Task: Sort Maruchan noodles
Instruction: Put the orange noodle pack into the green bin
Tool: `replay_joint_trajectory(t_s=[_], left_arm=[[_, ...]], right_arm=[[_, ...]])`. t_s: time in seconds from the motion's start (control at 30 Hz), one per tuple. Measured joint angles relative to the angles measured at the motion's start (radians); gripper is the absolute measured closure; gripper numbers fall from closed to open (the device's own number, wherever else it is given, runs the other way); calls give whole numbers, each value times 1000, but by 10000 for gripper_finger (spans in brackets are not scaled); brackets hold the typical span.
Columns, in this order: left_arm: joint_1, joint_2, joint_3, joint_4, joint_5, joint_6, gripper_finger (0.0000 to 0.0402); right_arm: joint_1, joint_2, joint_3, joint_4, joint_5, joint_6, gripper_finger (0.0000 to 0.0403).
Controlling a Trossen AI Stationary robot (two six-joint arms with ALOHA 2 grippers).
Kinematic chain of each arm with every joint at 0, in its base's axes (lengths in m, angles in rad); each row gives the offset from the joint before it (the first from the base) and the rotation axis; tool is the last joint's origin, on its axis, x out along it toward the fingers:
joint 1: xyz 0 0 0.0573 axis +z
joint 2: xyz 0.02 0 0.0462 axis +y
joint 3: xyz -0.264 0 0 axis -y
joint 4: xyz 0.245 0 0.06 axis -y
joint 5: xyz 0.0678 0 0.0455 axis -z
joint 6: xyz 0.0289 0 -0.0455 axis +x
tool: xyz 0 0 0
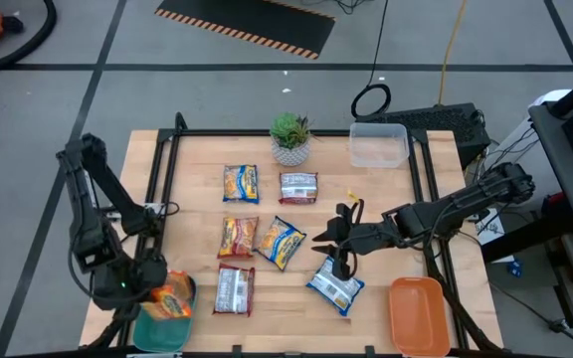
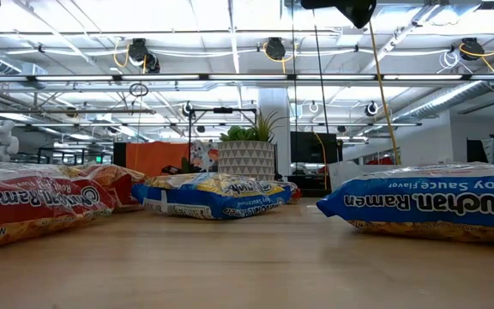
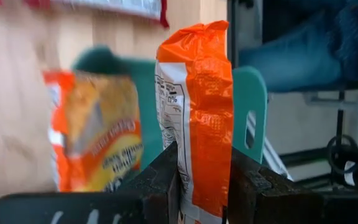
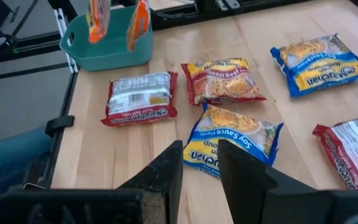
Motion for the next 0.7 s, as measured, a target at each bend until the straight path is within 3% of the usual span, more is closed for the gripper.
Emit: replay_joint_trajectory(t_s=[0.27,0.7], left_arm=[[0,75,0,-3,59,-13,309],[0,78,0,-80,38,47,309]], right_arm=[[0,0,0,12,-1,-16,309],[-2,0,0,12,-2,-19,309]])
